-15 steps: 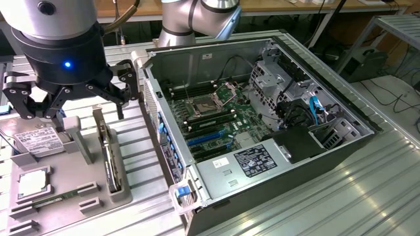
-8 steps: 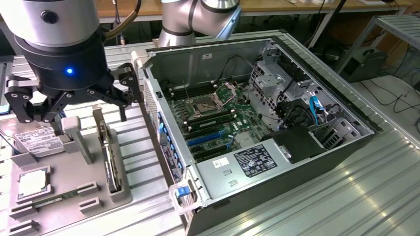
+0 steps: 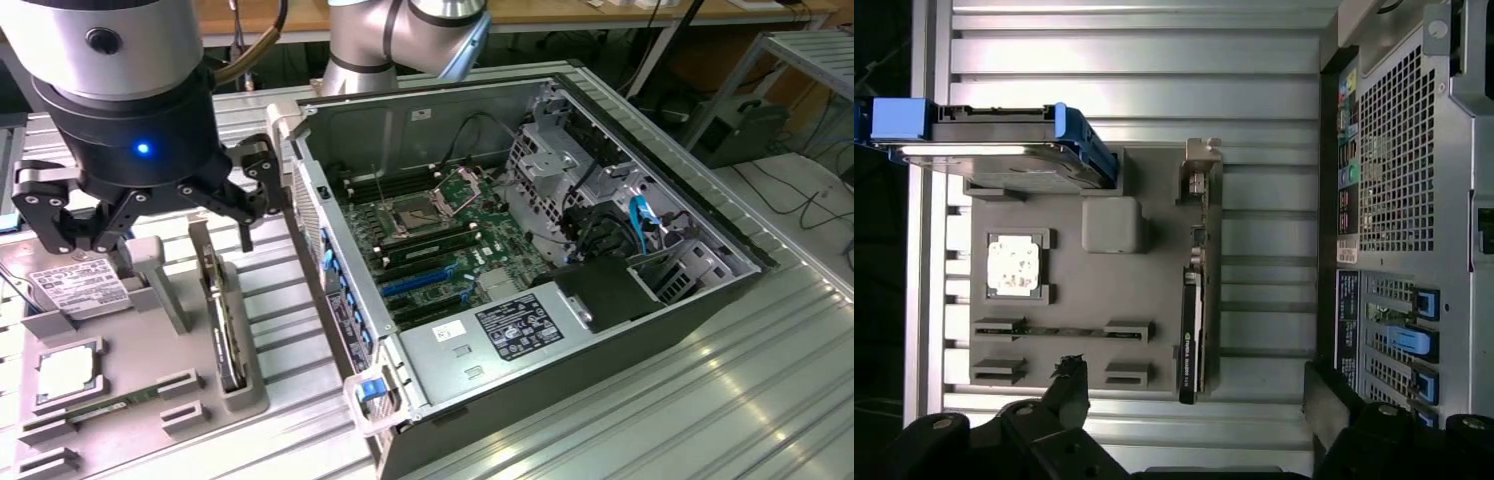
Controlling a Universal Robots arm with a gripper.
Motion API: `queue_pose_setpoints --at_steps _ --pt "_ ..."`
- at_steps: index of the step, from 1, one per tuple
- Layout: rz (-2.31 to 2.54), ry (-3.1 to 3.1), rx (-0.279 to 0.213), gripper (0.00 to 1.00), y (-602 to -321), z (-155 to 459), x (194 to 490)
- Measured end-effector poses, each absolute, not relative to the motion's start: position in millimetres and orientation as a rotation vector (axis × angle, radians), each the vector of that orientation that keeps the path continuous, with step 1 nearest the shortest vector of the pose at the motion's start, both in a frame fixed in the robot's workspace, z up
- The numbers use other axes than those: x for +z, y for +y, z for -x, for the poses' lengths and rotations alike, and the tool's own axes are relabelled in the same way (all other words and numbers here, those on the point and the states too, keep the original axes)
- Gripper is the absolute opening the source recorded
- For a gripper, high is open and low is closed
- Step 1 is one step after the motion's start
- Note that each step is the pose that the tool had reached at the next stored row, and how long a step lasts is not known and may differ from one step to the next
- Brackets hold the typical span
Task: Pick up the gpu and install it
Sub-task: 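Pick up the gpu and move the gpu toward the slot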
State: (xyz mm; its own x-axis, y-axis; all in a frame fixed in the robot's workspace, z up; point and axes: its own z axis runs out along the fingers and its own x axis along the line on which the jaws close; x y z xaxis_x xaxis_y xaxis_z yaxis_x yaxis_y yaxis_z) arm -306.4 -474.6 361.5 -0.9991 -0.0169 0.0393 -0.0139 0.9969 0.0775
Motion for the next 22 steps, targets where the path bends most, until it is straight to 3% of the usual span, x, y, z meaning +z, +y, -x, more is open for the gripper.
queue_pose_setpoints --at_steps 2,5,22 --pt "-0.024 -3.096 -0.12 0.89 -475 306 361" --pt "-0.023 -3.09 -0.12 0.76 -475 306 360" --pt "-0.171 -3.111 -0.111 0.76 -474 307 341"
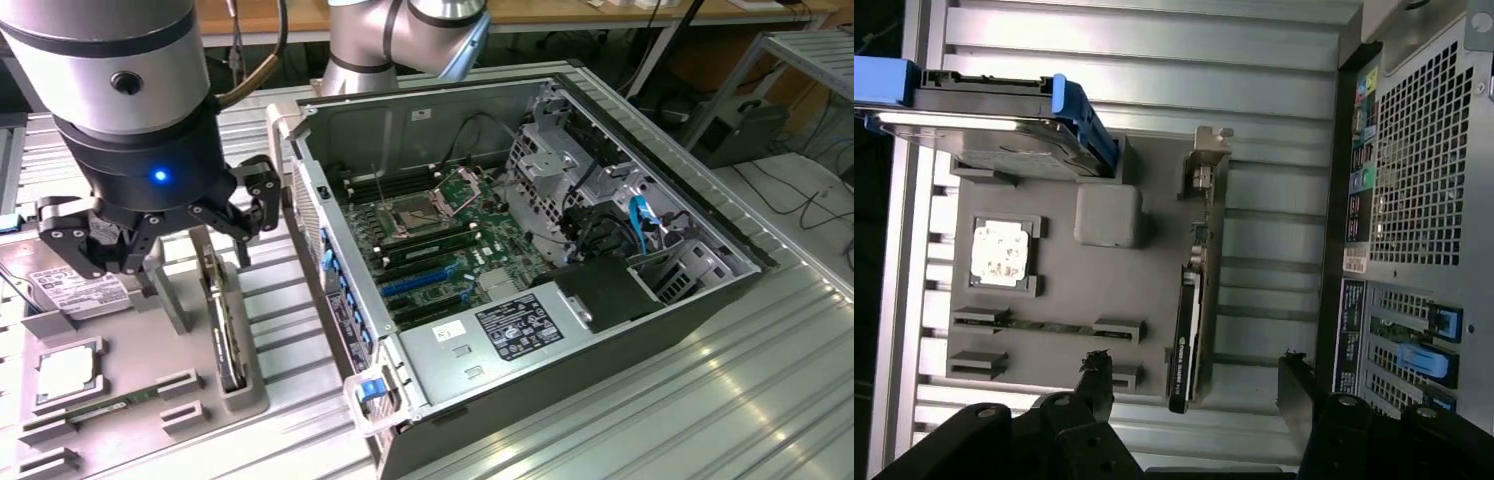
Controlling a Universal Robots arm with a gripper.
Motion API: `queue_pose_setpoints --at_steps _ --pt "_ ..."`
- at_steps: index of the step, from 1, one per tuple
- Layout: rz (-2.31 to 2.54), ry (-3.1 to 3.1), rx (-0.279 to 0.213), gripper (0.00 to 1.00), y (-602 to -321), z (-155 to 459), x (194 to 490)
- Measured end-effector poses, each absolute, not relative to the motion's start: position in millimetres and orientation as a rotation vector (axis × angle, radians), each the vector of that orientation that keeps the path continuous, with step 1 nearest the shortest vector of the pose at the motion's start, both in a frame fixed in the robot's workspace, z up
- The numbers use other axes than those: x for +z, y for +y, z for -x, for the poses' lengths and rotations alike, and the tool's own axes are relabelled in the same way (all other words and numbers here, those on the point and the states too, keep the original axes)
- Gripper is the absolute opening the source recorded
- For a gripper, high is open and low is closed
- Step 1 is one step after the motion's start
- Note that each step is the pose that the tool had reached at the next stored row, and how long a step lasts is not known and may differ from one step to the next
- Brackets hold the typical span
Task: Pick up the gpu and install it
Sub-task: 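Pick up the gpu and move the gpu toward the slot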
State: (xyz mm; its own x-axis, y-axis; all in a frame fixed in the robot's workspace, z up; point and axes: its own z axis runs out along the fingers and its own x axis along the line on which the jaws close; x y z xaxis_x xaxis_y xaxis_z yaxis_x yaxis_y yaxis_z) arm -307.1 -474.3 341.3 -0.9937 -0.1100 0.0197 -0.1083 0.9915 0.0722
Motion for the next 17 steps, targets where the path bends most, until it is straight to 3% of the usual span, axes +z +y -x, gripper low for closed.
queue_pose_setpoints --at_steps 17 --pt "-0.211 -3.108 -0.11 0.76 -474 307 315"
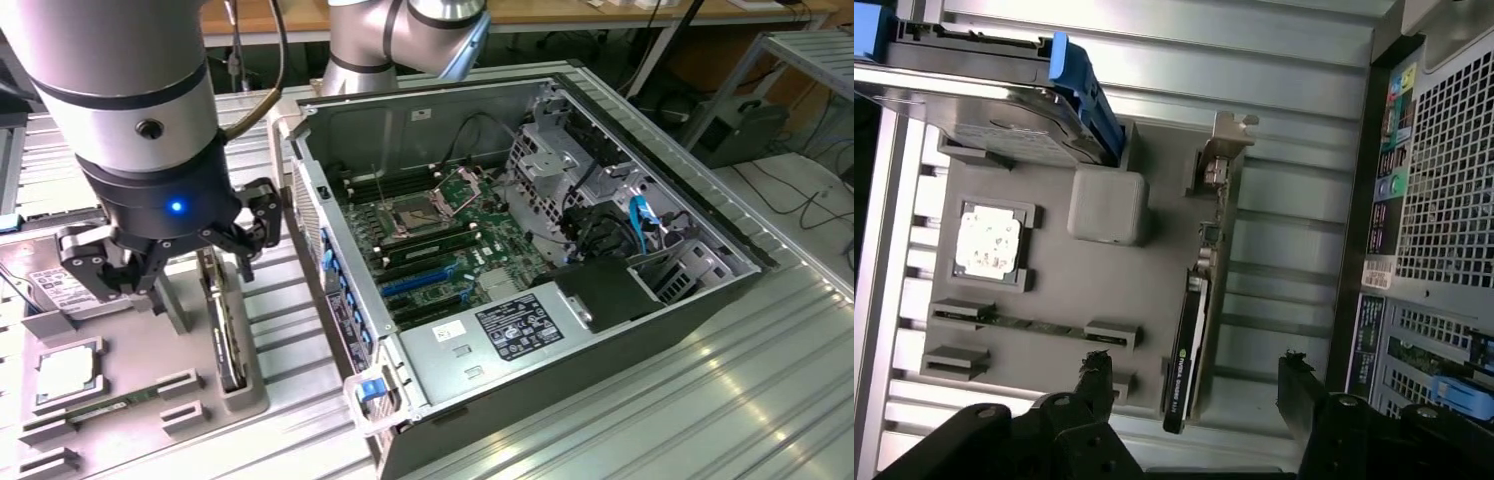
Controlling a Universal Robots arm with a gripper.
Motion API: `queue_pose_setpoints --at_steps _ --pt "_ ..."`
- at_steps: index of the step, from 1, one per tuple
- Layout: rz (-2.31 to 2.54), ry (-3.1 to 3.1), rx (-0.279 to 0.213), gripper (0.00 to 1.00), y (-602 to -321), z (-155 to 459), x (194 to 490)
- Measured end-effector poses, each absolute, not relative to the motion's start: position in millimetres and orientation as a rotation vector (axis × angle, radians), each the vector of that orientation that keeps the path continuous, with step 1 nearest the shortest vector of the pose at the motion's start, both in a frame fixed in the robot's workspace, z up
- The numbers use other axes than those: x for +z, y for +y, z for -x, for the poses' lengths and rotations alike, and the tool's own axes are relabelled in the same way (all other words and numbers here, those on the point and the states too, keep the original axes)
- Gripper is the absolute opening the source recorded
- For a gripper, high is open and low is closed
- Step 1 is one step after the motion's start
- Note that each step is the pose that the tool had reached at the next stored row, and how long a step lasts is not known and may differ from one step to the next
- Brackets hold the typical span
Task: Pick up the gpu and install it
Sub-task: 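Pick up the gpu and move the gpu toward the slot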
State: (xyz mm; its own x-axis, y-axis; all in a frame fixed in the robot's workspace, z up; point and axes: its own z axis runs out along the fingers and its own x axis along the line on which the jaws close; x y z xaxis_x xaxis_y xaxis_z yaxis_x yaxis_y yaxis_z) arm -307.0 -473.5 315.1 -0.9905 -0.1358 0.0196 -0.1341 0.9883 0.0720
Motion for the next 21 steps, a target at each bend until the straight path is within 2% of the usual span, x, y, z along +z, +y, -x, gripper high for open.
queue_pose_setpoints --at_steps 21 --pt "-0.038 -3.119 -0.112 0.76 -473 307 276"
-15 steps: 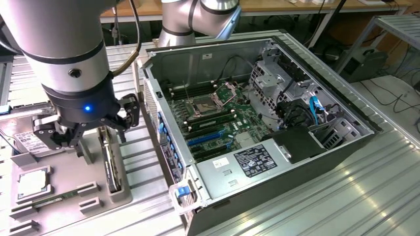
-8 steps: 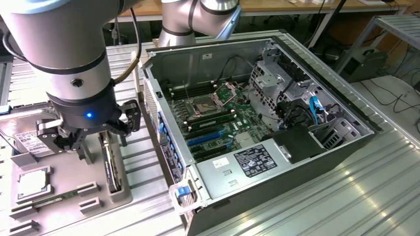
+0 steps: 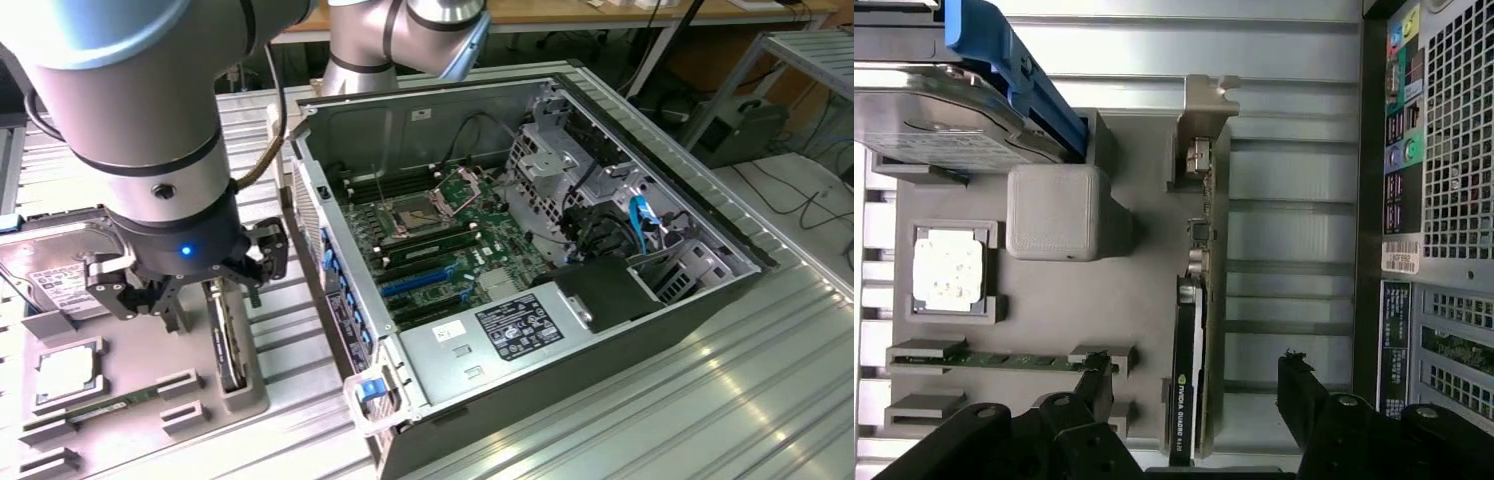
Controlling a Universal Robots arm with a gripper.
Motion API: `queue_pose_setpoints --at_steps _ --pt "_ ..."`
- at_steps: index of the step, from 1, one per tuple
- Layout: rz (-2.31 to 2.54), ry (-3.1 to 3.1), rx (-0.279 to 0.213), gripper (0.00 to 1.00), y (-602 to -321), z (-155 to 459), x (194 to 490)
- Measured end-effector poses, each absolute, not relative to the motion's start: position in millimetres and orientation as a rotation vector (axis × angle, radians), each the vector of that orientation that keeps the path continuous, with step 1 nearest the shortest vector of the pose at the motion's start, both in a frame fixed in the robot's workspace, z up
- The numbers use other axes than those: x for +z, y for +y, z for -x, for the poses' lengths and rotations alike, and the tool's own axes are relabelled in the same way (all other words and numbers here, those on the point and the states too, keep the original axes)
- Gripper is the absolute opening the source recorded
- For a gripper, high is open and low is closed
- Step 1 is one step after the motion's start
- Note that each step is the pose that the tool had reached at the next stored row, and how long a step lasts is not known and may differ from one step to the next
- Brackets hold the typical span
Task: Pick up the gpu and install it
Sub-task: 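Pick up the gpu and move the gpu toward the slot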
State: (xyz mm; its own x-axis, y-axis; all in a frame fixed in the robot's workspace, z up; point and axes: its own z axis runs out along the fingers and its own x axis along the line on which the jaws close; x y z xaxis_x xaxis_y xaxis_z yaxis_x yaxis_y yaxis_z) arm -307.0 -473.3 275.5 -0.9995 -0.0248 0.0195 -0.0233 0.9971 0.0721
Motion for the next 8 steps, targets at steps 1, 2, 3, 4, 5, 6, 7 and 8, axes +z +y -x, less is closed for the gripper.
queue_pose_setpoints --at_steps 1,2,3,4,5,6,7,8 --pt "-0.033 -3.119 -0.112 0.76 -473 307 273" --pt "-0.028 -3.119 -0.112 0.76 -473 307 270" --pt "-0.025 -3.119 -0.112 0.76 -473 307 268" --pt "-0.022 -3.119 -0.112 0.76 -473 307 267" --pt "-0.019 -3.12 -0.112 0.76 -473 307 265" --pt "-0.017 -3.12 -0.112 0.76 -473 307 263" --pt "-0.015 -3.12 -0.112 0.76 -473 307 261" --pt "-0.012 -3.12 -0.113 0.76 -473 307 259"
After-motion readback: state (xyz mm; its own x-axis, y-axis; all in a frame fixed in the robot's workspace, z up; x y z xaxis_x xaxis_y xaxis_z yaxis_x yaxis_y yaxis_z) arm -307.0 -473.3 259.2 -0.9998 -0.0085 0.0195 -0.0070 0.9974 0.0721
